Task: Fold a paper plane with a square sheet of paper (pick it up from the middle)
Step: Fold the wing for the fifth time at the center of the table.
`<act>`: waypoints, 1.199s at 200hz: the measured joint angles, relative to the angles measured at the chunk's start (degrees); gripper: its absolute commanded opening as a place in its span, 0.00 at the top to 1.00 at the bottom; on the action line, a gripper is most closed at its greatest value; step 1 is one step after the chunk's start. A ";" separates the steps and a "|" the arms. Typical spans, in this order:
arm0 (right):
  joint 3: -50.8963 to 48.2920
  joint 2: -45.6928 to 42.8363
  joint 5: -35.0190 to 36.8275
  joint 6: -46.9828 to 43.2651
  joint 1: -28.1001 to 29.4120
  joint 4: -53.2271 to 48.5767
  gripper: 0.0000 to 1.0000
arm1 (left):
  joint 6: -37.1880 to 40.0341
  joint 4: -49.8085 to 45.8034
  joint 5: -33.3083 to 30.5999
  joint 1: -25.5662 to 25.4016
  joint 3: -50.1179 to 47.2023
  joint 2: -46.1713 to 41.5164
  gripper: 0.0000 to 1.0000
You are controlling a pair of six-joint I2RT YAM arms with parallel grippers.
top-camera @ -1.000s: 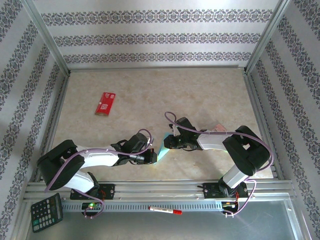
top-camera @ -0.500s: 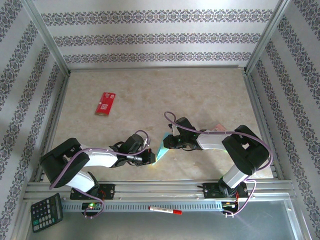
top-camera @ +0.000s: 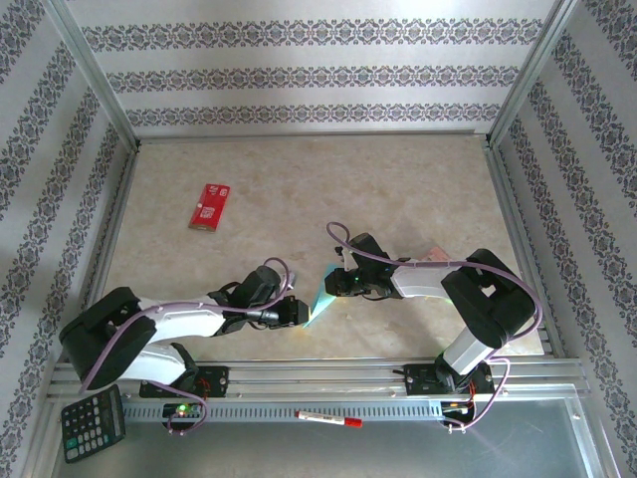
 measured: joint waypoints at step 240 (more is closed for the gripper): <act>0.63 0.74 -0.44 0.00 -0.02 0.02 0.84 | 6.69 -3.76 3.13 0.92 3.23 5.64 0.85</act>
